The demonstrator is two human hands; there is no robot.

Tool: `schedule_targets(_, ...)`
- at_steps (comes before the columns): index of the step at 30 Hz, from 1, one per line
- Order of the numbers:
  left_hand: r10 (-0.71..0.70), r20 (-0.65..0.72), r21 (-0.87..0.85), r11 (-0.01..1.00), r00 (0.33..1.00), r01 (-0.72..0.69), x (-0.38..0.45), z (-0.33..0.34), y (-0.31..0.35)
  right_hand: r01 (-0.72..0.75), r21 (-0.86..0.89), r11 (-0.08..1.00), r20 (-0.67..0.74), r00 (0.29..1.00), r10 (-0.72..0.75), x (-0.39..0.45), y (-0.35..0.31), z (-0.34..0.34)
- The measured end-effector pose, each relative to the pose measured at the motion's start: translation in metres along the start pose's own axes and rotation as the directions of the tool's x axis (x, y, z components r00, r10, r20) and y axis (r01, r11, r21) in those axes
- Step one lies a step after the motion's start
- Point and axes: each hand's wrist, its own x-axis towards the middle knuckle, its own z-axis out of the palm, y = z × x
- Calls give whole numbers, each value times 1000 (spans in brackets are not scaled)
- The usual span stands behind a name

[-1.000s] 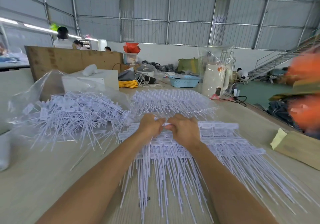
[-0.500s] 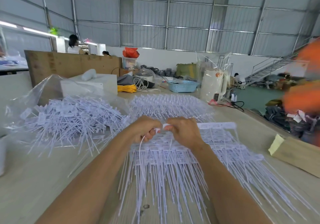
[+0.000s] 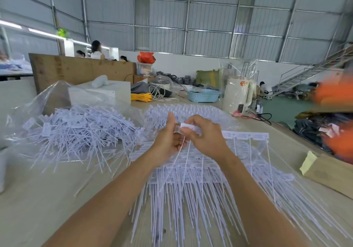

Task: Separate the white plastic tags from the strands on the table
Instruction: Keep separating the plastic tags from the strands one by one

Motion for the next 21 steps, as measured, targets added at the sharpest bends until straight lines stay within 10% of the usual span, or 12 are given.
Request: schedule_targets(21, 187, -99, 237, 958, 977, -159, -2, 7, -15, -60, -191, 980, 190, 977, 96, -7, 26, 3)
